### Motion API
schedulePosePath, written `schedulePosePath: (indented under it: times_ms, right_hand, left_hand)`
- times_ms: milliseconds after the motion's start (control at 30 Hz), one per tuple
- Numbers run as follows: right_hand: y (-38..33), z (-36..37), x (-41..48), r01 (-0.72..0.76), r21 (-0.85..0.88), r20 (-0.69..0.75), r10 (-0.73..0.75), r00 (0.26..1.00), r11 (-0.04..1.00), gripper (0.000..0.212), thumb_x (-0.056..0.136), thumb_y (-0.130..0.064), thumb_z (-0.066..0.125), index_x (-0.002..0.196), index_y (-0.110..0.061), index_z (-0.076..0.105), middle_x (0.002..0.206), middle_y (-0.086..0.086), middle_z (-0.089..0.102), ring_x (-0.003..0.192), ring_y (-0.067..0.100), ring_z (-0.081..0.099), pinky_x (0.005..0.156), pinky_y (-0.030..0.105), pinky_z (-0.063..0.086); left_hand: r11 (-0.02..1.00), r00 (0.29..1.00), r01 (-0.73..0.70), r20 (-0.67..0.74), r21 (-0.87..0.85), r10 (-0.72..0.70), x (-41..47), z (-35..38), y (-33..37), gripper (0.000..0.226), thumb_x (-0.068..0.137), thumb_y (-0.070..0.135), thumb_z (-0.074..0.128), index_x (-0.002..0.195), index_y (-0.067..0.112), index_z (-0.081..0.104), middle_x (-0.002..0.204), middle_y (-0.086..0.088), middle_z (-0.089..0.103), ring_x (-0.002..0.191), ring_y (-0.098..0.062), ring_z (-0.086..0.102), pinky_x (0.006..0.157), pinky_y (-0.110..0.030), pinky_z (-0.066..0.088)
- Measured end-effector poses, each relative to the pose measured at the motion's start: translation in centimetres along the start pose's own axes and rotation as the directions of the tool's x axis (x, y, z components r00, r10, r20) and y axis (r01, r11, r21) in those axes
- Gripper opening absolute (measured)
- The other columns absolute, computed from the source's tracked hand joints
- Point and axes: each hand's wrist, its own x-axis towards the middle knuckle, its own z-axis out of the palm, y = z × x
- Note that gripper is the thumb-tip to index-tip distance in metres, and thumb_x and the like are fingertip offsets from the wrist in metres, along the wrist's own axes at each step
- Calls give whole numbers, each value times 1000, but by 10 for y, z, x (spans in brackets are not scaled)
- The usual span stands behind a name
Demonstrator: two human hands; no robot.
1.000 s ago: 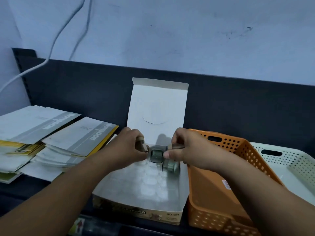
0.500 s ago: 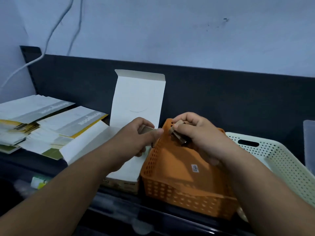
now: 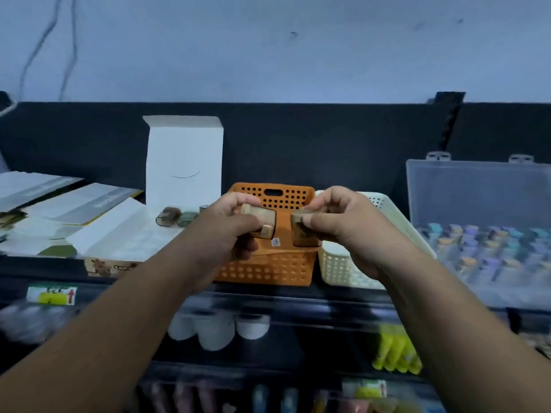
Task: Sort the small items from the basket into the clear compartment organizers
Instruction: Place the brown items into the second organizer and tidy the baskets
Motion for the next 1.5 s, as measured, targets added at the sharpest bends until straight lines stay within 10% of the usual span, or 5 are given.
schedulePosePath:
  times_ms: [233, 467, 1000, 1200, 1500]
  right_hand:
    - [-3, -39, -83, -46, -97, -143, 32, 989, 994, 24, 76, 4, 66, 84, -17, 57, 84, 12, 55, 80, 26, 56, 83, 51, 52]
    - [-10, -110, -152, -37, -159, -234, -1, 972, 987, 23, 86, -1, 66, 102, -18, 66, 102, 10, 69, 81, 11, 63, 71, 15, 50]
    - [28, -385, -258, -198, -435, -364, 29, 931, 879, 32, 86, -6, 63, 108, -30, 62, 96, 0, 65, 80, 14, 63, 66, 19, 49]
    - [37, -470, -273, -260, -457, -451, 31, 892, 851, 32, 86, -11, 65, 105, -36, 60, 95, -6, 64, 89, 17, 64, 84, 37, 52]
    - [61, -570, -241, -347, -533, -587, -43, 808, 772, 28, 88, -23, 67, 114, -29, 57, 105, -9, 62, 91, 15, 63, 81, 35, 51]
  left_hand:
    - [999, 991, 37, 127, 7, -38, -49, 46, 2, 33, 88, -2, 59, 116, 13, 54, 90, -9, 64, 64, -14, 65, 55, -25, 53]
    - [973, 982, -106, 175, 205, 70, -85, 123, 16, 38, 81, 3, 70, 112, 19, 56, 103, -1, 69, 91, -13, 67, 82, -26, 51]
    - [935, 931, -282, 298, 215, 212, -87, 425, 13, 29, 81, 14, 72, 99, 34, 62, 105, 5, 62, 84, -12, 62, 77, -25, 49]
    - [955, 934, -205, 333, 215, 126, -70, 513, 15, 26, 85, 9, 61, 99, 31, 60, 106, -1, 62, 94, -32, 64, 90, -50, 52]
    - [919, 887, -312, 421, 240, 191, -2, 609, 8, 35, 81, 13, 72, 110, 24, 54, 100, 7, 60, 89, -6, 60, 76, -21, 49]
